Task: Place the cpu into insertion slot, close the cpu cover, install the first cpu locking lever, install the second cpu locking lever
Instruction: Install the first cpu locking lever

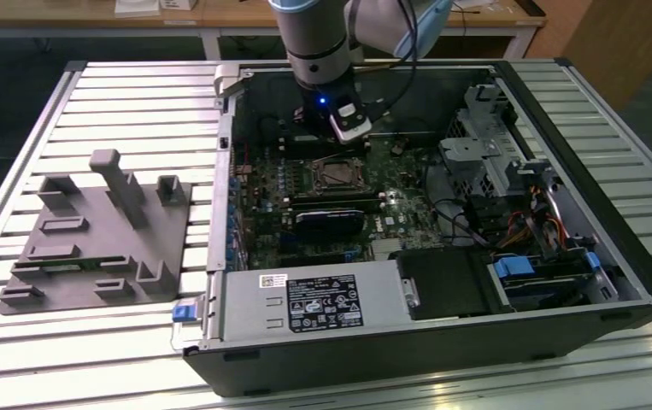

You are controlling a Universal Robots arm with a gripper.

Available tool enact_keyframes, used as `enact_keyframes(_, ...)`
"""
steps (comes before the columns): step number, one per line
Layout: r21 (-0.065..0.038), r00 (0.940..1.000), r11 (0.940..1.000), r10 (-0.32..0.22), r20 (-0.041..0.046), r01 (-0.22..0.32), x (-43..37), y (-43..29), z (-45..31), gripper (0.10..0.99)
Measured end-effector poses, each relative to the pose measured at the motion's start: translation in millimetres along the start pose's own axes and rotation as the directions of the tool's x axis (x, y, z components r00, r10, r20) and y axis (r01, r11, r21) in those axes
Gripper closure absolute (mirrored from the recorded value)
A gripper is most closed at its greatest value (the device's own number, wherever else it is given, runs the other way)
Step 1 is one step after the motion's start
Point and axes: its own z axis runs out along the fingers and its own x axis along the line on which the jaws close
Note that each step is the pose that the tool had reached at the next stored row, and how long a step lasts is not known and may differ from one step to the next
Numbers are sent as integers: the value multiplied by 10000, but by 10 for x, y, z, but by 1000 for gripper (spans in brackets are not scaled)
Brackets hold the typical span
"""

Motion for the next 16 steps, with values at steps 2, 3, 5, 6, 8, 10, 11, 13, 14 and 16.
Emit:
enact_keyframes(2, 15, 10000, 10000, 73, 15, -73, 2, -2, 6, 980)
enact_keyframes(3, 22, 9999, 9999, 111, 24, -111, 3, -3, 11, 980)
enact_keyframes(5, 21, 9998, 9998, 172, 34, -172, 5, -5, 19, 980)
enact_keyframes(6, 22, 9998, 9998, 199, 38, -199, 7, -6, 21, 980)
enact_keyframes(8, 21, 9997, 9997, 246, 45, -246, 13, -8, 25, 980)
enact_keyframes(10, 14, 9996, 9996, 293, 52, -293, 20, -10, 29, 980)
enact_keyframes(11, 13, 9995, 9995, 319, 55, -319, 23, -11, 30, 980)
enact_keyframes(13, 16, 9993, 9993, 364, 65, -364, 27, -13, 35, 980)
enact_keyframes(14, 18, 9992, 9992, 390, 69, -390, 29, -14, 38, 980)
enact_keyframes(16, 22, 9989, 9989, 462, 83, -462, 31, -16, 45, 980)
